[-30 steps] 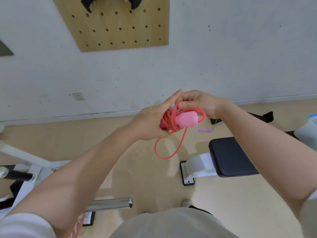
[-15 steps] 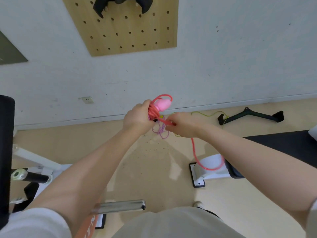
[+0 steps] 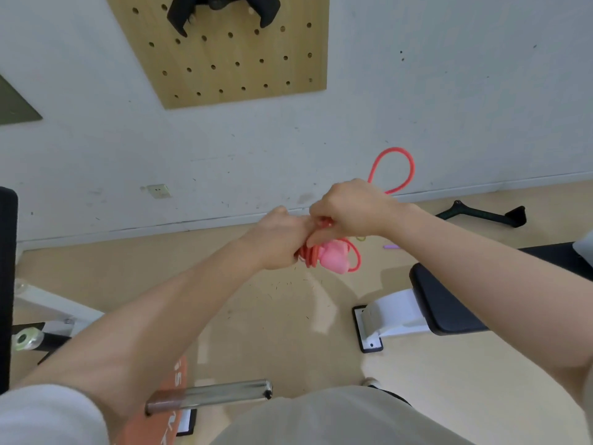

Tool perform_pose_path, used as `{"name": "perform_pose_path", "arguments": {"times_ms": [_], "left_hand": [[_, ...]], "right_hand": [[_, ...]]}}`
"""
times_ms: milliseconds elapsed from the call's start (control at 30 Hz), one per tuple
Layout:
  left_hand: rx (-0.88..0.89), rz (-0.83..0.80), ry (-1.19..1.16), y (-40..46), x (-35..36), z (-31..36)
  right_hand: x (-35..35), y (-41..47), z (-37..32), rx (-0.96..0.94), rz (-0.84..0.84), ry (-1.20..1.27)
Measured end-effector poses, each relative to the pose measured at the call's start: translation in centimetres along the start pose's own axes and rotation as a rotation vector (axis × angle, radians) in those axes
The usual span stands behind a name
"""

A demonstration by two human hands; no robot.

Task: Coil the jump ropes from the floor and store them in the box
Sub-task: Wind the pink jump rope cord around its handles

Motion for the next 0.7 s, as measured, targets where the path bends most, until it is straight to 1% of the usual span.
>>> {"name": "perform_pose_path", "arguments": {"times_ms": [100,200,267,333,400,467,567,633,700], "left_hand": [[-0.015,0.103,-0.218,-0.1,-1.3,-1.2],[-0.061,0.218,-0.359,-1.1,-2.1,-1.7],[-0.159,0.247,-0.502,-1.9,-2.3,-2.1],[-0.245,0.205,-0.653,-2.5,-1.7,-2.3],[-0.262,0.149,-0.730,-2.8,-1.1,-1.7],[-0.252,0.128,-0.837,-2.8,-0.6,-1.0],[-0.223,0.176,-1.018,-3.0,-0.8,-0.4],[-0.193,0.250,-1.156,-3.3,-1.8,-0.5],[-0.215,0.345,-1.302,-3.8,-2.8,-1.1]], "right_hand": [[-1.7,0.2,1.7,0.041,0.098,0.433],[-2.1,0.7,2.4,0.074,0.162,0.644],[-1.5,0.9,2.8,0.104,0.177,0.760],[-0.6,1.0,3.3,0.138,0.145,0.862],[0.5,0.9,3.6,0.173,0.060,0.894],[1.5,0.8,3.9,0.205,-0.030,0.932],[2.5,0.2,4.0,0.276,-0.138,1.022],[3.5,-0.3,4.6,0.388,-0.160,1.250],[4.8,-1.1,4.6,0.502,-0.187,1.463]]}}
Point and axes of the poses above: each hand's wrist, its own y-axis towards the middle knuckle, its own x-axis out of the palm, z = x × y, the point moved 9 cm from there along y, towards the middle knuckle, and after that the axes turned 12 degrees about y, right-handed, at the moved point
